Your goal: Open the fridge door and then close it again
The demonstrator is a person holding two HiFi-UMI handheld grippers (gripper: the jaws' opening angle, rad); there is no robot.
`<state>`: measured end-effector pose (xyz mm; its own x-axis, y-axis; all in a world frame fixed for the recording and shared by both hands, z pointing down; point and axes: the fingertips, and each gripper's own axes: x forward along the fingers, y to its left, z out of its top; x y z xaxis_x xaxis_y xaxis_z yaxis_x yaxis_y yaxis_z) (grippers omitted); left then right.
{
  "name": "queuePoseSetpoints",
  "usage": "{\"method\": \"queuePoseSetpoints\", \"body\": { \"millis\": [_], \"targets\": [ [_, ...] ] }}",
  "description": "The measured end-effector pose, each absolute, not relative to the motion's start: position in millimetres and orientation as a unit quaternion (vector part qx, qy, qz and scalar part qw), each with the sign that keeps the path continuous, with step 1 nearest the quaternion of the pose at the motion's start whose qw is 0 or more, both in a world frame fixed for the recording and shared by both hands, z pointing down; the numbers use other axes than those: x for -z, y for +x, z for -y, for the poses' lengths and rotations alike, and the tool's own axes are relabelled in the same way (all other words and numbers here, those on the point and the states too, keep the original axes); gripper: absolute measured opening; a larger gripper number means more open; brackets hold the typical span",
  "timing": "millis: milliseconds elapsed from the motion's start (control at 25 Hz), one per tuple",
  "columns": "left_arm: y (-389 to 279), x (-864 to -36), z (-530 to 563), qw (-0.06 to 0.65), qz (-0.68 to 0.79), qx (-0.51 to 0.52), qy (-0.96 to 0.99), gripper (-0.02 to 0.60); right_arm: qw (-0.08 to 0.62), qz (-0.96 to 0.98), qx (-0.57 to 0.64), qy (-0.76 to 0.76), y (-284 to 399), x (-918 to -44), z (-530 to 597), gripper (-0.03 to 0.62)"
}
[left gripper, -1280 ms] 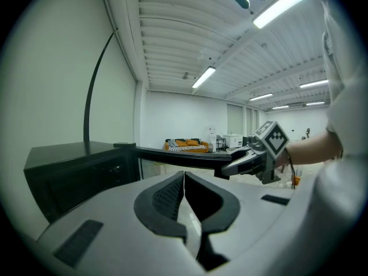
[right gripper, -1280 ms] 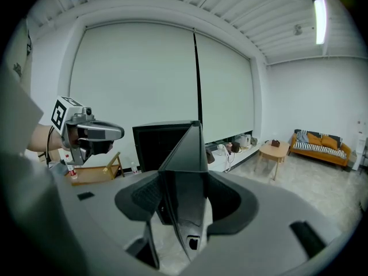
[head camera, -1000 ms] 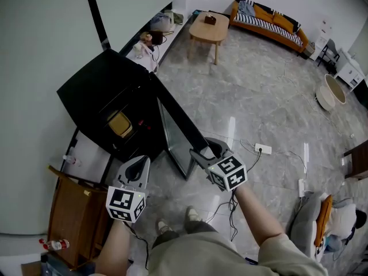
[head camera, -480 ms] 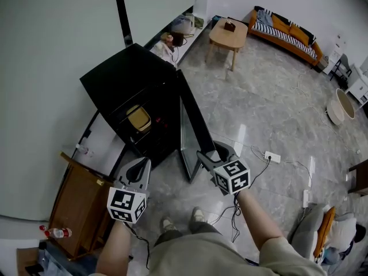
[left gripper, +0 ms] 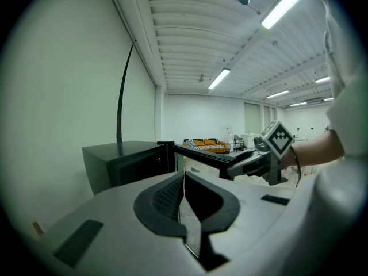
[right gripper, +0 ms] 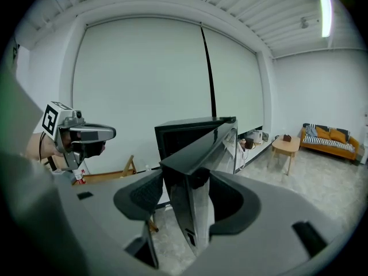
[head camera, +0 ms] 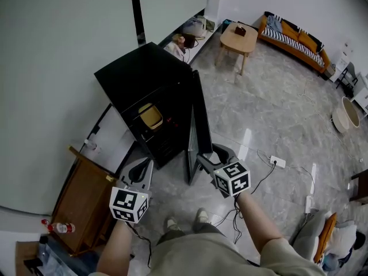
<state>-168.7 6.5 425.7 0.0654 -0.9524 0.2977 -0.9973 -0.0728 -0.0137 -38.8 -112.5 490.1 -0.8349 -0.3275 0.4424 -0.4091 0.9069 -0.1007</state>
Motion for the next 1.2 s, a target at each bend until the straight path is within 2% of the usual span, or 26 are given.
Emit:
{"method": "queuePoseSetpoints", "body": {
  "millis": [1200],
  "targets": [
    [-258,-431,-53,0.107,0.720,-0.110,0.677,0.008,0.216,0.960,-0.084,0.154,-163,-494,75,0.245]
  ]
}}
